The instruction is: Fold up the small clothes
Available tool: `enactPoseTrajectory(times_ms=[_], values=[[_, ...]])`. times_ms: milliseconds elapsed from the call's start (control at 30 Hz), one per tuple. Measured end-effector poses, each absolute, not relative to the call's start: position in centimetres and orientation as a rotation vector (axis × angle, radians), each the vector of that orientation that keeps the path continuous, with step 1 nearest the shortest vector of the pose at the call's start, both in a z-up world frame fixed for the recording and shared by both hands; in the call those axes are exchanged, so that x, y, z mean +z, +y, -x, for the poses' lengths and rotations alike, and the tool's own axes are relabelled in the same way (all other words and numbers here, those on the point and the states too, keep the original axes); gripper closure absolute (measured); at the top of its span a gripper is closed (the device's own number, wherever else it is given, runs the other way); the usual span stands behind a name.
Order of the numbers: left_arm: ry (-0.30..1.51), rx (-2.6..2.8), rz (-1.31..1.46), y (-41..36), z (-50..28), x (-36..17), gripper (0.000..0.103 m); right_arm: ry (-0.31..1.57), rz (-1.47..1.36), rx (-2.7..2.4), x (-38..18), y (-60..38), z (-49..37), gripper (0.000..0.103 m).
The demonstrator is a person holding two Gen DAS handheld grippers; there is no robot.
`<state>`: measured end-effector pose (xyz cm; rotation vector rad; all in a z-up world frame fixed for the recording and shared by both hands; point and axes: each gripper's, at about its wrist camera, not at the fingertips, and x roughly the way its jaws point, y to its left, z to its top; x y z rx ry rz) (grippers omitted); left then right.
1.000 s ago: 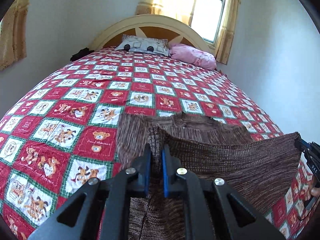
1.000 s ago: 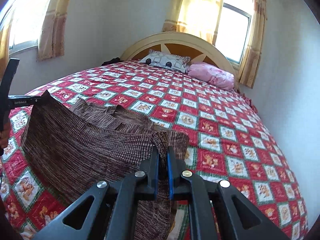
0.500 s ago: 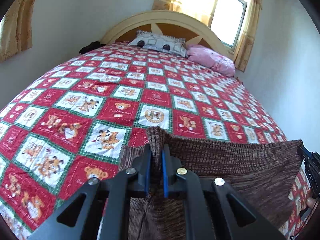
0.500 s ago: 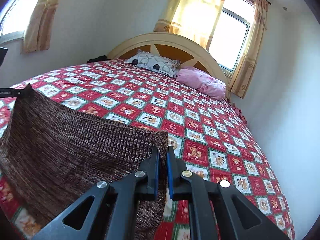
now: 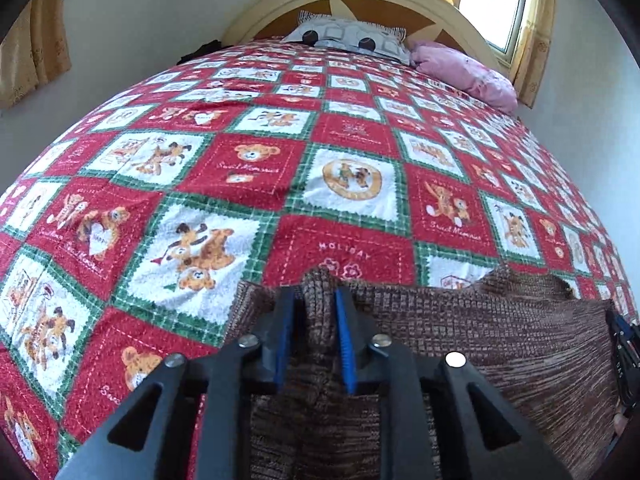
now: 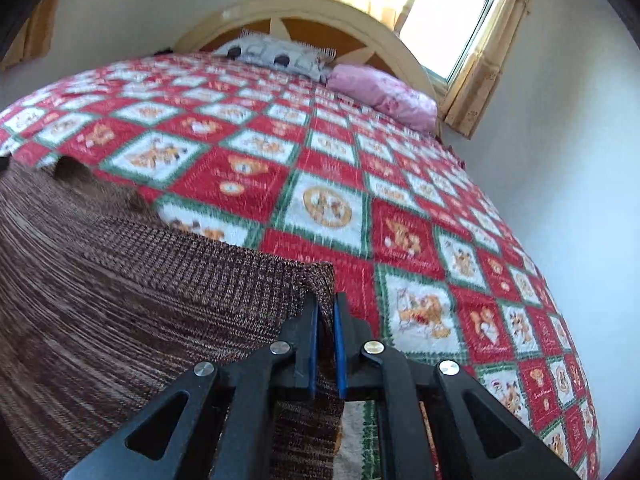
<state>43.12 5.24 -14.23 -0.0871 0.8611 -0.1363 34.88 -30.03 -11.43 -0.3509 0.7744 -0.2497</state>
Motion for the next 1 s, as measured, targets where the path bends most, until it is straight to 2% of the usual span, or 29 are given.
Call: enactPoseTrajectory(times_ms=[100, 233, 267, 367, 467, 500, 533, 567, 600, 833, 1000], values=[[0.865, -0.109, 0.081, 5.2, -43.2, -14.3, 0.065, 0.818, 0.393, -0.252, -12.1, -29.6, -35.5, 0.097], [0.874, -0.135, 0.15, 6.2, -43.7, -14.5, 0.062, 0.82, 0.473, -0.28, -12.7, -28.8, -35.7, 0.096], [0.879, -0.16, 0.186, 6.8, -43.6, -14.4, 0.058, 0.823, 0.483, -0.28, -12.6, -28.7, -35.7, 0.096], [0.928, -0.17, 0.213, 8.9, -42.6, -12.9, 0.053, 0.798, 0.408, -0.231, -10.5, -29.6, -34.6, 0.096], [0.831, -0.082, 0.168, 11.7, -39.0, -10.3, 0.022, 0.609, 0.248, -0.326, -5.5, -31.6, -29.8, 0.095], [0.799, -0.065, 0.155, 12.4, -37.8, -9.7, 0.019, 0.571, 0.221, -0.349, -4.5, -32.0, -28.5, 0.093], [0.783, -0.053, 0.147, 13.0, -37.0, -9.3, 0.019, 0.542, 0.196, -0.355, -3.6, -32.2, -26.9, 0.09], [0.779, -0.048, 0.136, 13.3, -36.1, -9.0, 0.019, 0.532, 0.173, -0.347, -2.8, -32.2, -25.4, 0.082], [0.782, -0.051, 0.126, 13.4, -35.5, -8.9, 0.019, 0.542, 0.143, -0.304, -2.5, -31.9, -24.1, 0.081], [0.785, -0.174, 0.021, 7.7, -29.1, -10.3, 0.019, 0.712, 0.026, -0.072, -5.4, -28.8, -19.5, 0.081], [0.89, -0.167, -0.02, 4.7, -28.3, -14.0, 0.017, 0.837, -0.002, -0.062, -9.7, -27.8, -18.6, 0.081]])
